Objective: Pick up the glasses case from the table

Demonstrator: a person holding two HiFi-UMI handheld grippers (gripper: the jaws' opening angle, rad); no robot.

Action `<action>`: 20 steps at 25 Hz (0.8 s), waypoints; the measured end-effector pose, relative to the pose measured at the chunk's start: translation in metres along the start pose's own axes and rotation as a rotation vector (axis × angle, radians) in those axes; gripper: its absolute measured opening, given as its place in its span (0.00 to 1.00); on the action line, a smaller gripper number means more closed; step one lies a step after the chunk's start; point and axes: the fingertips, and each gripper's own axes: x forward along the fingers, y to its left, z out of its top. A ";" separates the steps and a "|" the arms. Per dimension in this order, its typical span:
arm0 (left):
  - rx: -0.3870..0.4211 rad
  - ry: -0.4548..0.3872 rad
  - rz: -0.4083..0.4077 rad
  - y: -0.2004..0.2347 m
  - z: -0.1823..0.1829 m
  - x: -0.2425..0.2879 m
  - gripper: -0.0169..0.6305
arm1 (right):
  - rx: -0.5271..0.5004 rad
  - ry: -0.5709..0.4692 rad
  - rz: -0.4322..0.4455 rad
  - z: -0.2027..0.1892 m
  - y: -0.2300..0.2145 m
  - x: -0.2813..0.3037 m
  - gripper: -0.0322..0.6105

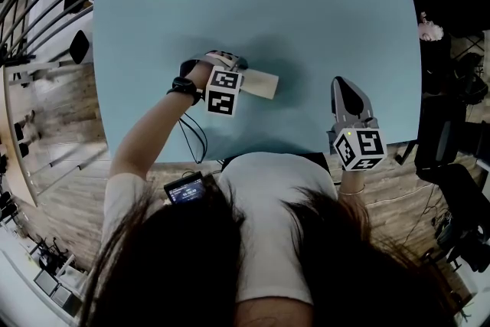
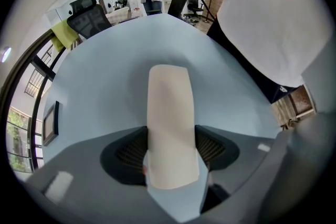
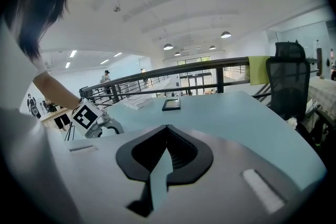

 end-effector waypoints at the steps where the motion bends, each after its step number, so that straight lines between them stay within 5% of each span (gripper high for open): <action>1: 0.000 -0.002 0.002 0.000 0.000 0.000 0.54 | 0.000 0.000 0.000 0.000 0.000 0.000 0.05; 20: -0.019 -0.009 0.077 0.000 -0.002 -0.004 0.53 | 0.003 -0.013 -0.003 0.002 -0.004 -0.005 0.05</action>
